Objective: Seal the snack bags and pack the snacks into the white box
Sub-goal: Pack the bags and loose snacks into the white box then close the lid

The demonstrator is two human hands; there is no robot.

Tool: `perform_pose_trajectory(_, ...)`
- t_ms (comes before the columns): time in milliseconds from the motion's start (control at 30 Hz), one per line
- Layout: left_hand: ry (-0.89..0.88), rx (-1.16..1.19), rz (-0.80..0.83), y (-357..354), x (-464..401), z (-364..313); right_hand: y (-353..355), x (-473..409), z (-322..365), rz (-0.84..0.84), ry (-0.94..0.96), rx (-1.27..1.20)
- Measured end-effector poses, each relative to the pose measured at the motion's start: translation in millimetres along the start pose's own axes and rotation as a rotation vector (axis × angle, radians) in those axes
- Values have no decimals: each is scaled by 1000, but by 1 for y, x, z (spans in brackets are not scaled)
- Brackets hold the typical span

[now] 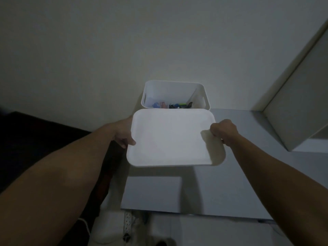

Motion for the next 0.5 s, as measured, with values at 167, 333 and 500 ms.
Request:
perform_pose_trajectory(167,-55,32,-128,27,-11,-27,19,-13,30,-51,41,5)
perform_pose_trajectory(333,-96,10,-294,54,-35,-52,34,-34,58,-92,120,-3)
perform_pose_trajectory(500,-97,-46,-455,84,-75,-71,39,-70,84,-106,157,-65)
Point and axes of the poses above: each hand's wrist, its own x-axis away from the middle knuckle, its own y-axis out of the back of the hand, z = x × y, the point moved 10 cm from there along -x, towards the middle knuckle, and after that the axes turned 4 degrees about -y, right-handed, at the moved point
